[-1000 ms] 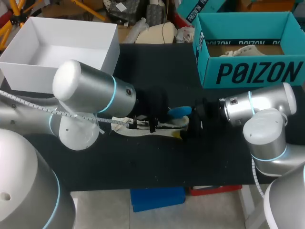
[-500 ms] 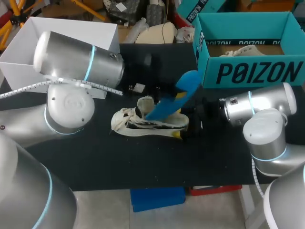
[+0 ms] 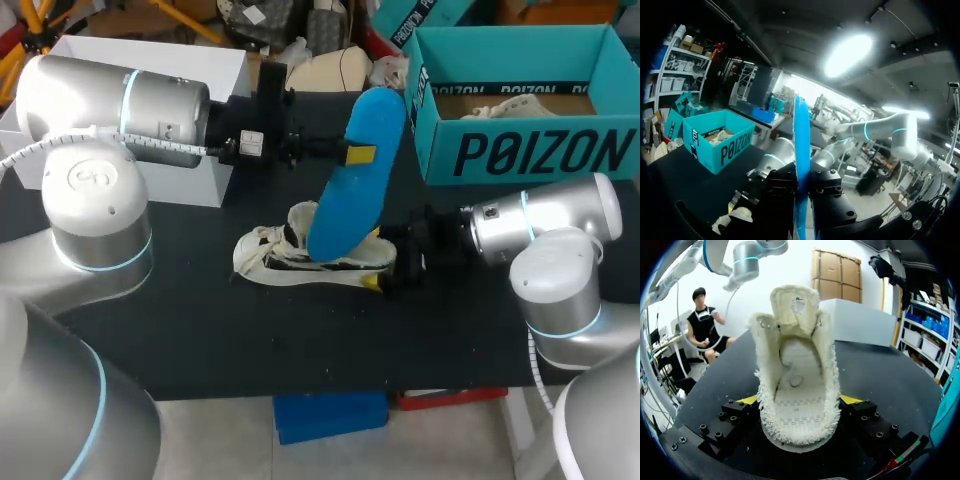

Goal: Take the shoe out of the shoebox, open the shoe tongue, remove and reinsert the insole, then place the shoe into the shoebox

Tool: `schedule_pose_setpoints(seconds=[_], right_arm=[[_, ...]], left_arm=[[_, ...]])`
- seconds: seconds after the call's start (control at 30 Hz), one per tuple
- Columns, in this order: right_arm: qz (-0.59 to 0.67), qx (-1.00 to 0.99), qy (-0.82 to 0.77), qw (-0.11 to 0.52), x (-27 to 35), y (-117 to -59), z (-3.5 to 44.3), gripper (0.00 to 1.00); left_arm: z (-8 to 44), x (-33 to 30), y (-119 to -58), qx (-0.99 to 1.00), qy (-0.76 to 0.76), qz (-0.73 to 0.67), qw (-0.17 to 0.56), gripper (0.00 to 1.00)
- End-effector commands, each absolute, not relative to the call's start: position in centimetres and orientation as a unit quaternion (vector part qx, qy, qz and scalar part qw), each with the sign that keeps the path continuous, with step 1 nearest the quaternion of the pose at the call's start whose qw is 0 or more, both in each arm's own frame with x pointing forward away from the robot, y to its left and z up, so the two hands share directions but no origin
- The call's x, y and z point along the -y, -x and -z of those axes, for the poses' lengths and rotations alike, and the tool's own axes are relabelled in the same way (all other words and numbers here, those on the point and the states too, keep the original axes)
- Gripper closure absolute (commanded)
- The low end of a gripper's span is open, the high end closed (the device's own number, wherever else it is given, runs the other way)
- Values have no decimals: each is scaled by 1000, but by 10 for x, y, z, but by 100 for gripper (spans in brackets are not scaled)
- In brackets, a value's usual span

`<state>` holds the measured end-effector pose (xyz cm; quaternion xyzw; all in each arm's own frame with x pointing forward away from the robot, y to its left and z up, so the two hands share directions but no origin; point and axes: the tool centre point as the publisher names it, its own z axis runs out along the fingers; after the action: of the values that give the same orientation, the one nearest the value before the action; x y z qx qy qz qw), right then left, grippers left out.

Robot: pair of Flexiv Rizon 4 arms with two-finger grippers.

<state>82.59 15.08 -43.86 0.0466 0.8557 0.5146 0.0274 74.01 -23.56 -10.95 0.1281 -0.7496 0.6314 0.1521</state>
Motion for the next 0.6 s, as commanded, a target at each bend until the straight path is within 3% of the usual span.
schedule_pose_setpoints(seconds=[0.03,0.33,0.6], right_arm=[[-514,-856,-47,27,-152,-825,442,100],[-514,-856,-47,27,-152,-825,442,100],[-514,-856,-47,27,-152,-825,442,100]], left_arm=[[108,218,-737,749,-128,-632,151,100],[108,218,-737,749,-128,-632,151,100],[66,204,-700,659,-208,-683,237,100]])
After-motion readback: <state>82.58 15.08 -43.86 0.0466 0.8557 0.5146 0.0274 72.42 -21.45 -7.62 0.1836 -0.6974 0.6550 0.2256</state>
